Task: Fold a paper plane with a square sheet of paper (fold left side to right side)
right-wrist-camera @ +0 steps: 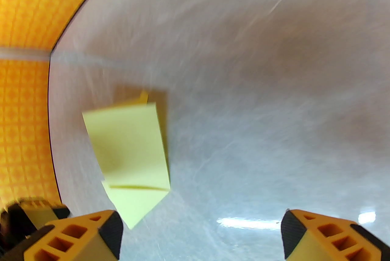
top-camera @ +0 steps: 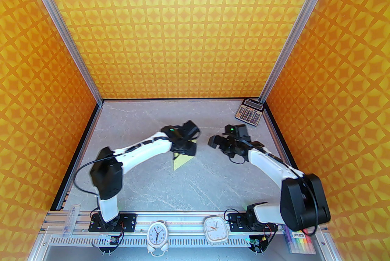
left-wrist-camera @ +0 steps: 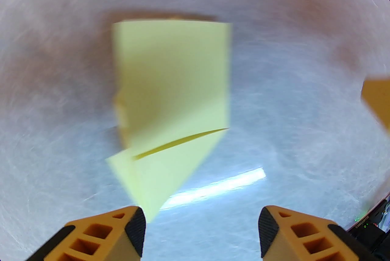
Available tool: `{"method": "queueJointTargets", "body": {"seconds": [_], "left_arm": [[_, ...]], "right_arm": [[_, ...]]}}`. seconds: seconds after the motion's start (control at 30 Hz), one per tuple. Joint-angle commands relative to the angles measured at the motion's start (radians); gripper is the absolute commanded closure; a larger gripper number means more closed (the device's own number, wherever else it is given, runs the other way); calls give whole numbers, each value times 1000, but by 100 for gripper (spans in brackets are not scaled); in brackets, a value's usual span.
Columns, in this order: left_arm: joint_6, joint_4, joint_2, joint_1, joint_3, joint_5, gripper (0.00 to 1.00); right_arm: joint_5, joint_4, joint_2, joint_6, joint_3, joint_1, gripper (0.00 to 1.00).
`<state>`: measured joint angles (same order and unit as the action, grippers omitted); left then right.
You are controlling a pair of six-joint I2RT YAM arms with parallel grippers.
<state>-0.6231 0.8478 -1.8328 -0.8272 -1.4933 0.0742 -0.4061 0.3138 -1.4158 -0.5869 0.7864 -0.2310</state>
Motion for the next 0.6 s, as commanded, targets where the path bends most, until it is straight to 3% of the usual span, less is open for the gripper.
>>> {"method": "queueJointTargets", "body": {"seconds": [0.0, 0.23, 0.57], "left_arm": [[10, -74, -1, 38, 102, -90, 36], [24, -167, -33, 68, 182, -170, 31], [46, -203, -98, 96, 165, -168, 37]], "right_arm": [[-40, -73, -33, -15, -10, -53, 11], [-26, -85, -89, -30, 16, -111, 10], [-29, -90, -114, -30, 21, -129, 9]]}}
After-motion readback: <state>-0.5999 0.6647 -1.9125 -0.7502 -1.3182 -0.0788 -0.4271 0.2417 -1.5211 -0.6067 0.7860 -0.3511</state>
